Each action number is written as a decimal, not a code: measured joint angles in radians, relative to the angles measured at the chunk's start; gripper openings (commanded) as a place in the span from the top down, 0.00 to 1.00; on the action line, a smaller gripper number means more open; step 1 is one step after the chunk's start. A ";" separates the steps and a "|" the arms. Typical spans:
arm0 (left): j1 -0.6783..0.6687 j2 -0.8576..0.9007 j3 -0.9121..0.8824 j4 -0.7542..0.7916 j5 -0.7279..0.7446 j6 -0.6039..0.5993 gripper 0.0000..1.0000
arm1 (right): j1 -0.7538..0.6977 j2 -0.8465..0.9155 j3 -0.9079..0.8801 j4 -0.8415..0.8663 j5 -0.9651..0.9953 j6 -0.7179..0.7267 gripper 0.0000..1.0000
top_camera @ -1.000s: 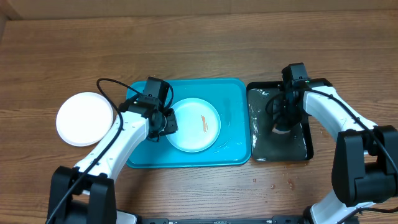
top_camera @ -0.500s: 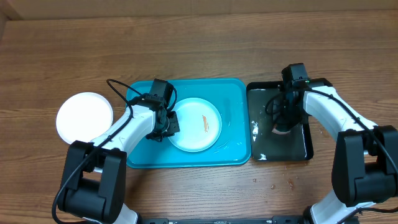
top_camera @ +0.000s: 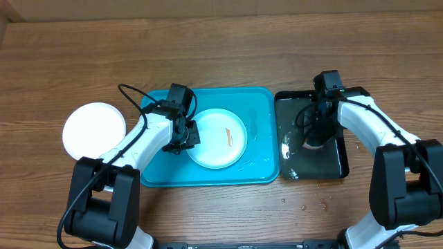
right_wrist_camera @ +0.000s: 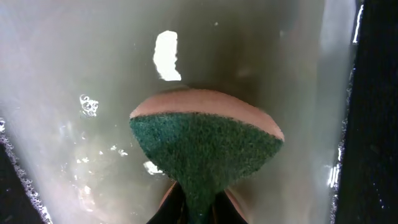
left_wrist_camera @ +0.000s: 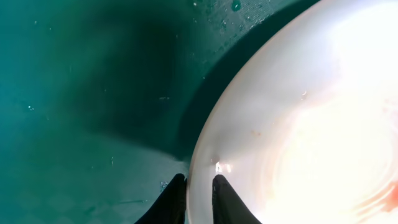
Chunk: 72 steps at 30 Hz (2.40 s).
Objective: Clean dirty plates on tray and stack at the side
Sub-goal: 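Grasp the green sponge with the right gripper and lift it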
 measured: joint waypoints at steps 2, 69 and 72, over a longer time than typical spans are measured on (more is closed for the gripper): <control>0.000 0.000 0.000 -0.012 0.003 0.000 0.81 | 0.000 0.000 0.000 -0.001 0.000 0.001 0.93; 0.021 0.000 -0.033 0.101 0.185 -0.127 0.96 | 0.000 0.000 0.047 -0.016 0.000 -0.079 0.96; 0.021 0.000 -0.033 0.101 0.183 -0.127 0.96 | 0.000 0.000 0.048 -0.029 0.000 -0.090 0.96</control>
